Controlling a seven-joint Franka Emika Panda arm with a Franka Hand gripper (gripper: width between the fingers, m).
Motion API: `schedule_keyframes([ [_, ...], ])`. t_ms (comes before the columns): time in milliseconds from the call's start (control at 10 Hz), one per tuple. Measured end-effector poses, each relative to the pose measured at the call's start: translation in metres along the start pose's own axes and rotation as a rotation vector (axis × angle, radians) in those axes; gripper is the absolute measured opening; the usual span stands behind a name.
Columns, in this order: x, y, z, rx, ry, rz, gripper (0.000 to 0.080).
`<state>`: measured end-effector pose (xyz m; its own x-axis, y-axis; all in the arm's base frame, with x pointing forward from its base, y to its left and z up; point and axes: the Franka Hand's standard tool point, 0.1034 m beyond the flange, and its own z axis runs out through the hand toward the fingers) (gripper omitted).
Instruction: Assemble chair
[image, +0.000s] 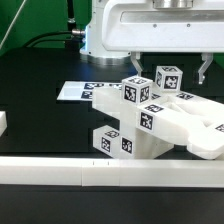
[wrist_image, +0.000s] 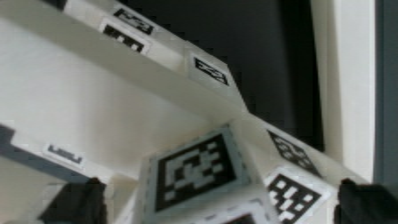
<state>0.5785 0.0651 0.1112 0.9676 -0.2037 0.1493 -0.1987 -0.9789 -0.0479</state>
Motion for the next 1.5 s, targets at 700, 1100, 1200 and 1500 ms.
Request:
schedule_keyframes([
  [700,0.0006,0.0029,0.0002,-0.008,0.0,-0.198,0.0268],
  [1100,0.0005,0.0028,0.0005,-0.007,0.0,-0.129,0.0268],
  [1200,0.0004,0.0027,0.0006,-0.007,0.0,-0.052,0.0268],
  [1500,0.0004,0.0027,0.0006,-0.006,0.001,0.107,0.0268],
])
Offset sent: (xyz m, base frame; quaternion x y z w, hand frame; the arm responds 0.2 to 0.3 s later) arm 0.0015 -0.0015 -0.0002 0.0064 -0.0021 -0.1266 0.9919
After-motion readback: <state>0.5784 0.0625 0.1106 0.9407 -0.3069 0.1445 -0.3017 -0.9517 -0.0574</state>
